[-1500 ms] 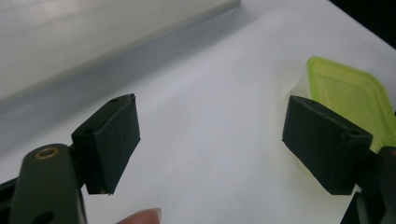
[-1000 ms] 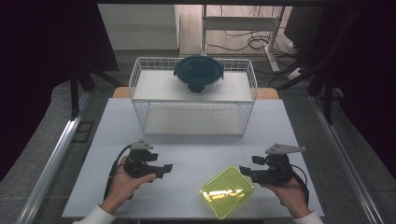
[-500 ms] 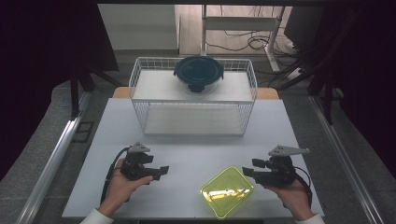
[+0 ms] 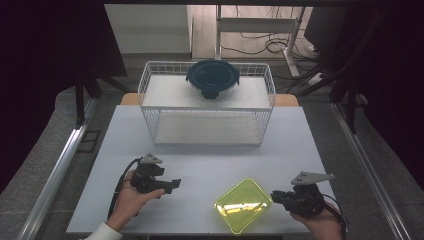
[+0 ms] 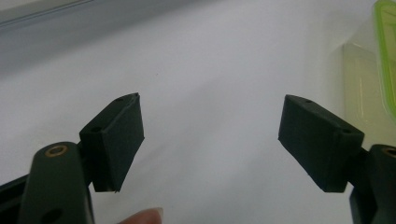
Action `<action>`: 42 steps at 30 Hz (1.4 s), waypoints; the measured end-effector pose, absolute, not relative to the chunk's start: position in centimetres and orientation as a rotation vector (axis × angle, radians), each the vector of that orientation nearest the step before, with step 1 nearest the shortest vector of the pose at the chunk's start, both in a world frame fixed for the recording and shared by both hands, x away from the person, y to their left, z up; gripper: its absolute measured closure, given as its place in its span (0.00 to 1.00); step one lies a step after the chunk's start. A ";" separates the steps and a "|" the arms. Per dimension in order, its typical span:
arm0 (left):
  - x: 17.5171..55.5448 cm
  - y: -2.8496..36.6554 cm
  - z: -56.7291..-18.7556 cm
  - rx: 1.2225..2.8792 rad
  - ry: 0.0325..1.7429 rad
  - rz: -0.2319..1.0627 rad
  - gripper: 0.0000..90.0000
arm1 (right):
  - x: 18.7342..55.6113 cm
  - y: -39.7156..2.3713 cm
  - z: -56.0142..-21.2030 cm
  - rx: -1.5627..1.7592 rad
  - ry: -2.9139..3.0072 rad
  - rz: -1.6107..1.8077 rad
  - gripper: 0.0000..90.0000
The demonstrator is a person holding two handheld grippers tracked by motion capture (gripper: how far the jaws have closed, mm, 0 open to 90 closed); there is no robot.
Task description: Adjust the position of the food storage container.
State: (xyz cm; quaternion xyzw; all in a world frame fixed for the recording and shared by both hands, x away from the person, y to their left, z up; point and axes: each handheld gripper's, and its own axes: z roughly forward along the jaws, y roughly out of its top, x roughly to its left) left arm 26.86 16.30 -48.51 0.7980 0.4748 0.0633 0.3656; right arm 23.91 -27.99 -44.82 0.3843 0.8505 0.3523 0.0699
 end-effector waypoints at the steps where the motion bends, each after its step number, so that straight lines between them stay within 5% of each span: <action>1: 26.9 16.3 -48.5 2.050 1.221 0.162 0.24 | 23.7 -27.9 -45.1 1.145 2.579 1.040 0.94; 13: 26.7 16.1 -48.5 2.054 1.214 0.149 0.24 | 21.0 -24.8 -48.8 0.968 2.793 0.784 0.98; 42: 26.9 16.6 -48.4 2.024 1.233 0.154 0.24 | 21.8 -21.5 -49.4 0.961 2.763 0.799 0.98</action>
